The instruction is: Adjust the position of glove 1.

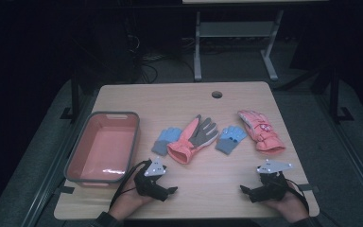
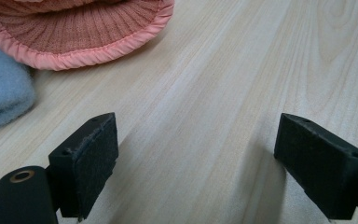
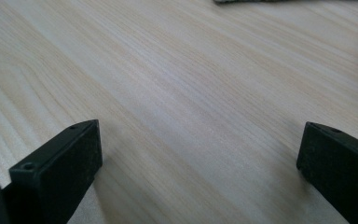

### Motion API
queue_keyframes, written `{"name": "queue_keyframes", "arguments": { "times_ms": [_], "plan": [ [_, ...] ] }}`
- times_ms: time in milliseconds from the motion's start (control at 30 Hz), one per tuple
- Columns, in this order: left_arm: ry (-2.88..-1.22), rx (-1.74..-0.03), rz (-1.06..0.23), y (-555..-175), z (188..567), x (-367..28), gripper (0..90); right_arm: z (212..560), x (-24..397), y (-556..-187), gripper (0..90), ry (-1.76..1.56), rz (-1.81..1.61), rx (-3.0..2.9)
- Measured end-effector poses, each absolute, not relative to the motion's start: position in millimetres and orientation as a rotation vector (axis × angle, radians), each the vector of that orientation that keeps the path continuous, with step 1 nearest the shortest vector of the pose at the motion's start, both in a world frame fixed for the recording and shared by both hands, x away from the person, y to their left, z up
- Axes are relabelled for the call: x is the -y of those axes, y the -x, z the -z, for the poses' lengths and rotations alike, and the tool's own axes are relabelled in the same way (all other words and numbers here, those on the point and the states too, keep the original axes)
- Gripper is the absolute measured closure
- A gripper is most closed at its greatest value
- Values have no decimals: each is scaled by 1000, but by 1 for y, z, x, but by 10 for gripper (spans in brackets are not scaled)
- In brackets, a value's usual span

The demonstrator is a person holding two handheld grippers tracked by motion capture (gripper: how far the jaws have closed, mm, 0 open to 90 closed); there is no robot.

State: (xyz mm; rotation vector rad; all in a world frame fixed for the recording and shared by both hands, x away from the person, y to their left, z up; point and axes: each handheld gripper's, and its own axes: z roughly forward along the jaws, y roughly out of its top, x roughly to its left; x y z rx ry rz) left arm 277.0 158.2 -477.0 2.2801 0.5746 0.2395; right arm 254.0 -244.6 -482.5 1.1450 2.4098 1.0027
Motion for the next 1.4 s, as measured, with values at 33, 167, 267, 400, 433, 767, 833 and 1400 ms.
{"name": "queue_keyframes", "arguments": {
  "times_ms": [33,167,267,400,433,767,833,1400],
  "plan": [
    [-2281,-574,-239,-277,477,-158,127,482,245,-254,0,-1145,-1003,-2410],
    [-2275,-580,-237,-277,477,-159,127,482,245,-254,0,-1146,-1003,-2409],
    [-2271,-585,-232,-278,477,-160,127,482,244,-255,0,-1148,-1000,-2410],
    [-2290,-599,-239,-276,475,-162,126,476,245,-256,140,-1167,-1012,-2420],
    [-2282,-598,-241,-275,476,-163,126,475,245,-256,144,-1173,-1013,-2417],
    [-2268,-606,-254,-274,477,-164,127,460,238,-268,251,-1101,-1047,-2409],
    [-2267,-603,-251,-275,477,-164,127,457,235,-269,275,-1084,-1056,-2408],
    [-2276,-614,-261,-276,476,-166,127,444,221,-303,538,-1057,-1116,-2433]
  ]
}}
